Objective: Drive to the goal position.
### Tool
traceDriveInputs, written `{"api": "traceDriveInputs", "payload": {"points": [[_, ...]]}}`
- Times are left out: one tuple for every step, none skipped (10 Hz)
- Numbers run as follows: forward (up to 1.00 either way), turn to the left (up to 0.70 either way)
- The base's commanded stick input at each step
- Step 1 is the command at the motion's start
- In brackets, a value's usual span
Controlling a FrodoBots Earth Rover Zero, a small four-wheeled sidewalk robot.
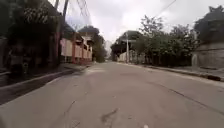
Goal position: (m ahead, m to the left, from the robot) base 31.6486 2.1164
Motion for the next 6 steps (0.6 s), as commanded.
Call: {"api": "traceDriveInputs", "payload": {"points": [[0.85, 0.04], [0.85, 0.06], [0.85, -0.08], [0.85, -0.29], [0.85, -0.19], [0.85, 0.01]]}}
